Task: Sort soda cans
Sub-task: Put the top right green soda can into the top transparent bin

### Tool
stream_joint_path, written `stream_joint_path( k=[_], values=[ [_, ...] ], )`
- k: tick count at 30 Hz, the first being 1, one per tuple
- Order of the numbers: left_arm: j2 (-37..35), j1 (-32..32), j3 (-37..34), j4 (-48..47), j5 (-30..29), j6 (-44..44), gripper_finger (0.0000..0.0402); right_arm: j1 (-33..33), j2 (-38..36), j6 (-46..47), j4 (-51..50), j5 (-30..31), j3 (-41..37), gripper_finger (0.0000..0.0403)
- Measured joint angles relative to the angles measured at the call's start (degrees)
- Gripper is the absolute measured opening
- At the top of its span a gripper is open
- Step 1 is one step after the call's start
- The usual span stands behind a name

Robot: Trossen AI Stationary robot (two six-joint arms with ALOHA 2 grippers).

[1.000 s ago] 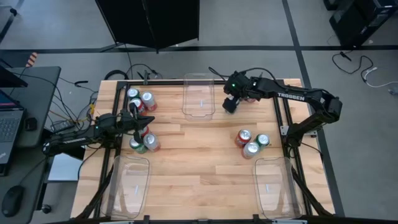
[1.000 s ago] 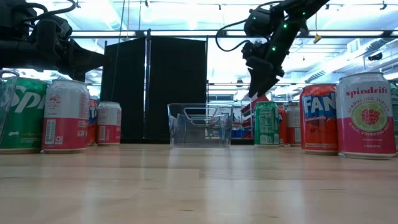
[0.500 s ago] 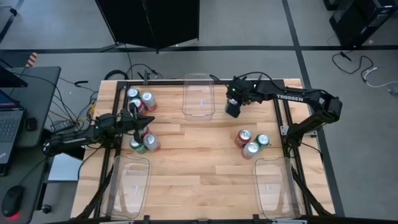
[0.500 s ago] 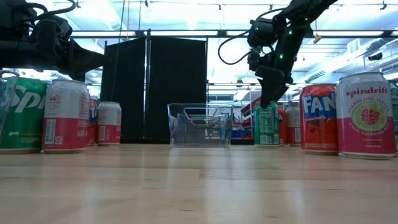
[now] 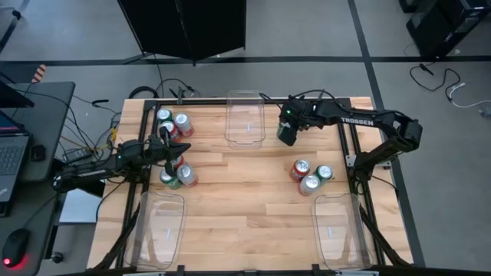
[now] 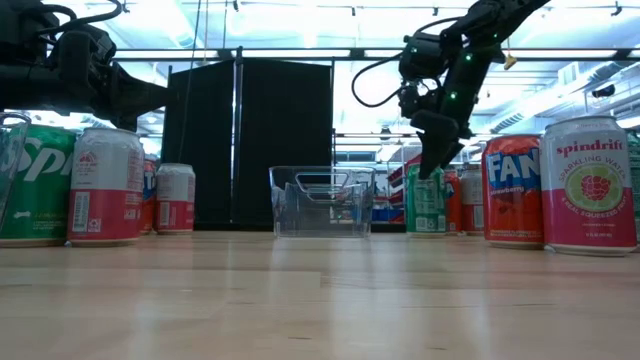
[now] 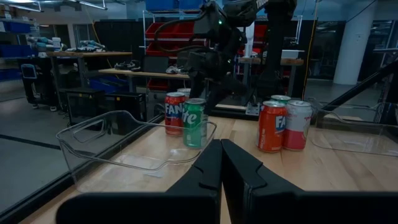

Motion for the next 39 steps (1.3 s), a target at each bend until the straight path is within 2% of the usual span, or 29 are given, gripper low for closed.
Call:
stream_joint_path(
  k=[5, 11, 15, 20, 31, 39],
  values=[
    [0.0, 0.0, -0.01, 0.0, -0.01, 0.0, 0.0011, 0.95, 0.15, 0.74, -3.95, -0.33, 3.88, 0.0253],
    [-0.02, 0.0, 0.0, 0.0, 0.0, -0.02, 0.0011, 2.62, 0.15, 2.99, -8.09, -0.35, 14.61, 0.0253],
    [0.0, 0.0, 0.01, 0.0, 0.0, 0.0, 0.0011, 3.4, 0.13, 2.67, -7.71, 2.5, 21.98, 0.0253],
    [-0.01, 0.0, 0.01, 0.0, -0.02, 0.0, 0.0011, 3.36, 0.88, -0.52, -3.64, 3.08, 26.97, 0.0253],
    [-0.02, 0.0, 0.01, 0.0, -0.02, -0.01, 0.0011, 0.13, 18.02, -6.99, -4.95, 1.74, 40.6, 0.0253],
    [-0.02, 0.0, 0.01, 0.0, -0.01, 0.0, 0.0011, -4.19, 25.07, -6.75, -6.39, -0.29, 42.03, 0.0253]
  ],
)
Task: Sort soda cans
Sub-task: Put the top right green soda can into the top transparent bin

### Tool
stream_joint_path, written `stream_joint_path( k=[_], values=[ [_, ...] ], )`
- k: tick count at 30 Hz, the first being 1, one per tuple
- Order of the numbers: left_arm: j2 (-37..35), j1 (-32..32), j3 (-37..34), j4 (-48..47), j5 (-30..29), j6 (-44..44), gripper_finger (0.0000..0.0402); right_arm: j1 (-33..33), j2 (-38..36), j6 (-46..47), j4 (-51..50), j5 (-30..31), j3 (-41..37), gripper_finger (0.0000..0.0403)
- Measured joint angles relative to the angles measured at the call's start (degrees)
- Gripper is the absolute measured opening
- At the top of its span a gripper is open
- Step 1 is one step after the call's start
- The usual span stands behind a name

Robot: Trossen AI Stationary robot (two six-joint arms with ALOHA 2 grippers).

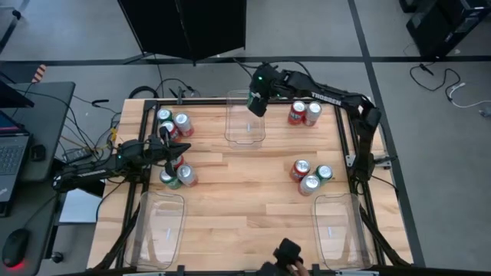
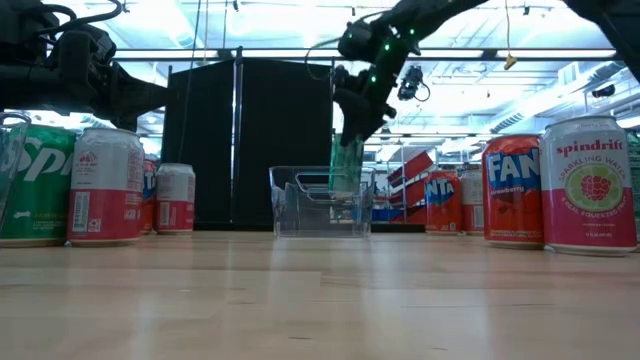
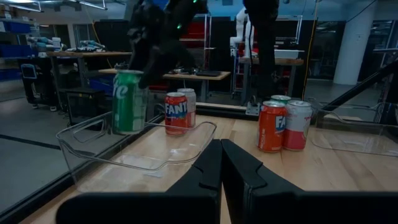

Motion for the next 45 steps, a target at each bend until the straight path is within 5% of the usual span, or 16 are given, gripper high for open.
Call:
stream_joint_path(
  k=[20, 45],
  values=[
    [0.0, 0.0, 0.0, 0.0, -0.01, 0.0, 0.0011, -1.58, 8.34, 0.5, 2.38, 1.98, -0.07, 0.0254],
    [0.0, 0.0, -0.01, 0.0, -0.01, 0.0, 0.0011, -1.41, 8.7, 3.66, 1.85, 5.29, -0.07, 0.0358]
  ],
)
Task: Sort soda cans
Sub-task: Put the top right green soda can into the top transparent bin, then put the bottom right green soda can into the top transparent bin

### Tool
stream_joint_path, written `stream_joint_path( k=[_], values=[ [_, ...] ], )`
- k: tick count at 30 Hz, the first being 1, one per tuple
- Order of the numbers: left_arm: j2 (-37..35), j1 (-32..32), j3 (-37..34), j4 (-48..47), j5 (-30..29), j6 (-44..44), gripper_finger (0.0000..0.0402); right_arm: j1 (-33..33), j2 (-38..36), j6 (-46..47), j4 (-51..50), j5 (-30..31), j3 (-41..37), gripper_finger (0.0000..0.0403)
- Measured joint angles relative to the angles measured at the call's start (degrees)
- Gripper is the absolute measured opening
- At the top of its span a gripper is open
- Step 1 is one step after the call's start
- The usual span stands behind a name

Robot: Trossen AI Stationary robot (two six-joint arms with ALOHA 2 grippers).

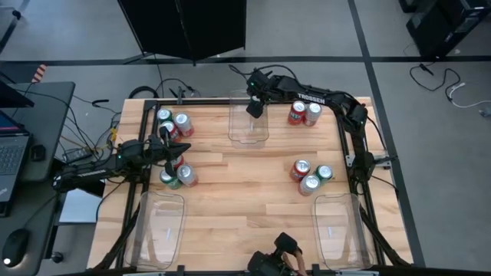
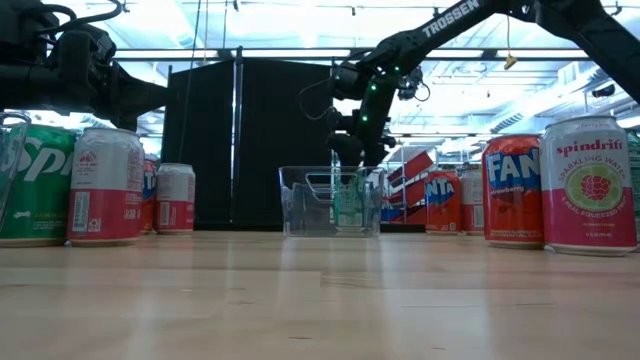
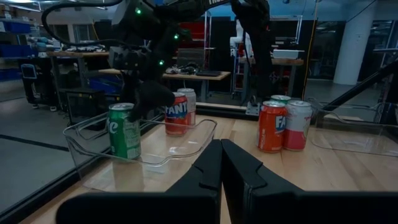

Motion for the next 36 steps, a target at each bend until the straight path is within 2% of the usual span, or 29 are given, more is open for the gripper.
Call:
stream_joint_path(
  k=[7, 12, 16, 21, 25, 30, 36],
  values=[
    [0.01, 0.0, 0.01, 0.0, 0.0, -0.01, 0.0011, 1.35, -1.7, -2.74, -1.09, 0.46, 0.0, 0.0386],
    [0.02, 0.0, 0.02, 0.0, 0.0, 0.0, 0.0011, 3.57, -7.02, -3.86, -5.01, 1.3, 0.0, 0.0391],
    [0.01, 0.0, 0.01, 0.0, 0.0, 0.0, 0.0011, 6.93, -12.94, -2.53, -11.98, 1.39, 0.09, 0.0385],
    [0.0, 0.0, 0.0, 0.0, 0.0, 0.0, 0.0011, 13.58, -18.78, 3.4, -24.27, 1.32, 0.09, 0.0363],
    [0.01, 0.0, 0.0, 0.0, 0.0, -0.01, 0.0011, 19.67, -21.16, 11.84, -34.25, 1.26, 0.09, 0.0318],
    [0.01, 0.0, 0.01, 0.0, 0.0, 0.0, 0.0011, 27.66, -22.15, 22.37, -46.32, 0.92, 0.08, 0.0224],
    [0.01, 0.0, 0.02, 0.01, 0.0, -0.02, 0.0011, 36.25, -25.72, 32.07, -46.67, -2.44, -3.43, 0.0098]
  ],
)
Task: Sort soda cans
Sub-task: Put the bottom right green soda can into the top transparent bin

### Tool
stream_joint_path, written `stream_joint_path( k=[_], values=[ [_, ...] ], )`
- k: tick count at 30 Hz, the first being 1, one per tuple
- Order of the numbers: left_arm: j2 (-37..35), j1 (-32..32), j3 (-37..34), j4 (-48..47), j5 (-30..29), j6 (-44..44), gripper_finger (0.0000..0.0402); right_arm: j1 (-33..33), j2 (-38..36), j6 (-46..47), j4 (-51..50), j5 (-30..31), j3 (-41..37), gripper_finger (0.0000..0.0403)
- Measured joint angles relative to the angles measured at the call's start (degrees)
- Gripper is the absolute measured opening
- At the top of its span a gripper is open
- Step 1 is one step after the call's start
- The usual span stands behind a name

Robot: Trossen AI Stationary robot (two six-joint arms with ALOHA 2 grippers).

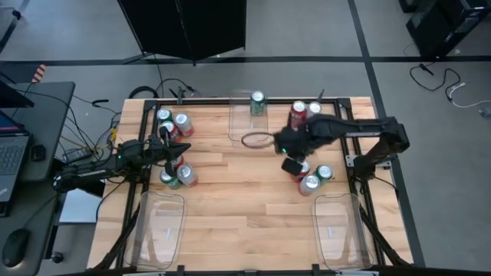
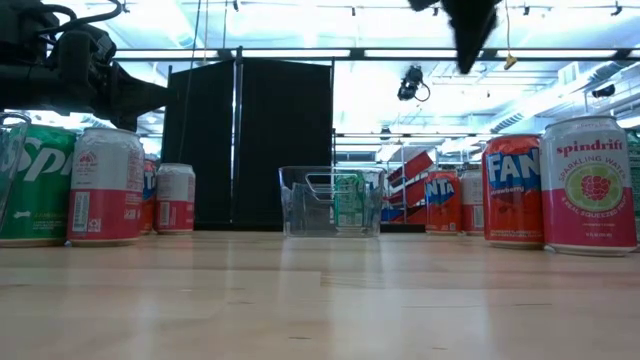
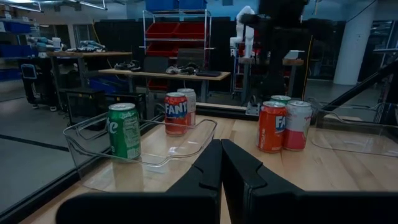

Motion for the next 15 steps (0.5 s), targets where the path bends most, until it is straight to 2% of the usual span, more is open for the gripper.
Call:
stream_joint_path(
  k=[4, 7, 11, 15],
  values=[
    [0.02, 0.0, -0.01, -0.01, 0.0, 0.01, 0.0011, 4.0, -4.9, 7.23, -0.05, -0.01, -5.26, 0.0046],
    [-0.01, 0.0, -0.01, -0.01, 0.0, 0.01, 0.0011, 6.61, -10.36, 12.21, -0.38, -0.01, -10.65, 0.0034],
    [-0.01, 0.0, -0.02, -0.01, 0.0, 0.02, 0.0011, 10.33, -16.93, 18.15, -0.2, -2.59, -18.04, 0.0053],
    [0.01, 0.0, -0.01, -0.01, 0.0, 0.01, 0.0011, 13.94, -21.39, 23.16, 0.14, -3.83, -23.76, 0.0104]
  ],
)
